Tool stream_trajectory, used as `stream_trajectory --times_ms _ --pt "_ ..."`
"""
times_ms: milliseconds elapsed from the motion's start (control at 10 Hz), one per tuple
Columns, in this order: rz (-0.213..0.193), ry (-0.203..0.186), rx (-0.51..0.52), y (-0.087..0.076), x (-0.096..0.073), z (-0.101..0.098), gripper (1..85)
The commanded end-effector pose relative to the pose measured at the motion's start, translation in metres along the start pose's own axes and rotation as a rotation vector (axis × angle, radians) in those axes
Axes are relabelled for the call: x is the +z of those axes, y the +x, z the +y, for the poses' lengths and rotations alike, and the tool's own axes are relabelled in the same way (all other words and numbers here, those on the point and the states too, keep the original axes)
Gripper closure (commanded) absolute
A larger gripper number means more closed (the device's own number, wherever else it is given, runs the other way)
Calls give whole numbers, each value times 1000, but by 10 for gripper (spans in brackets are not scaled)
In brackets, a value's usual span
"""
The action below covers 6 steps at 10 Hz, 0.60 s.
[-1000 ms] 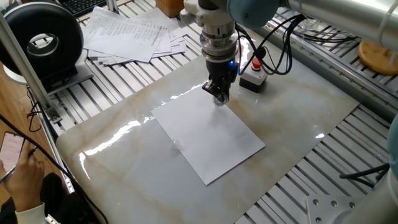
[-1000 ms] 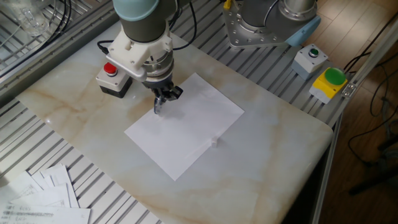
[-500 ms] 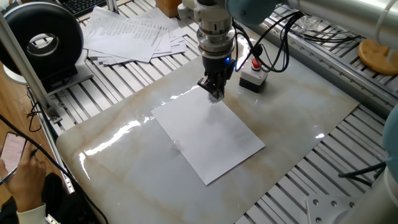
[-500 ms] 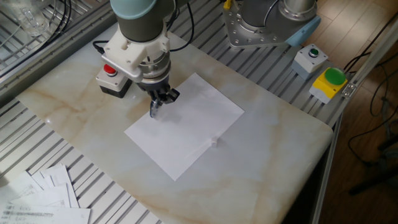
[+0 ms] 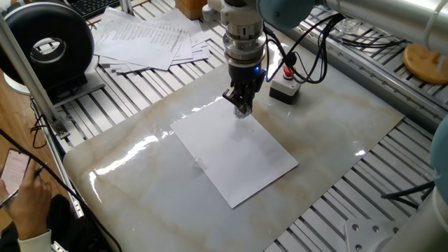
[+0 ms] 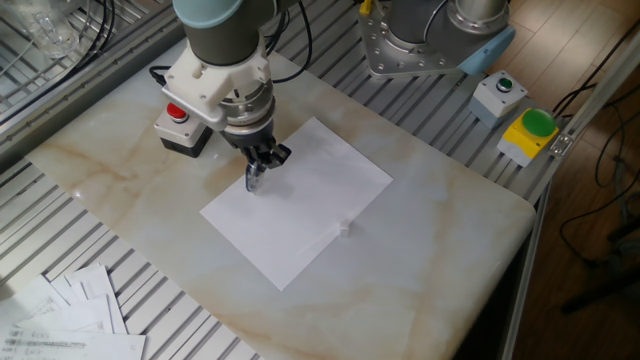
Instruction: Use the correction tape on paper
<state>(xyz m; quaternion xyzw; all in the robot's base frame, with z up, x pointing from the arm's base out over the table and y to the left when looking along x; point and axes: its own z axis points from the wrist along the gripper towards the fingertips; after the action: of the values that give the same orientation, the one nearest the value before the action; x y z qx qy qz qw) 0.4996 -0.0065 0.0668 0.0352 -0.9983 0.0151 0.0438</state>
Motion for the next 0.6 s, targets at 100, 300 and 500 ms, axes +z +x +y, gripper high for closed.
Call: stream_trajectory --times_ms 100,300,500 --pt "-10 -15 0 0 3 1 847" --pt "-12 -20 0 1 5 1 847" --pt "-10 -21 -1 2 5 1 847"
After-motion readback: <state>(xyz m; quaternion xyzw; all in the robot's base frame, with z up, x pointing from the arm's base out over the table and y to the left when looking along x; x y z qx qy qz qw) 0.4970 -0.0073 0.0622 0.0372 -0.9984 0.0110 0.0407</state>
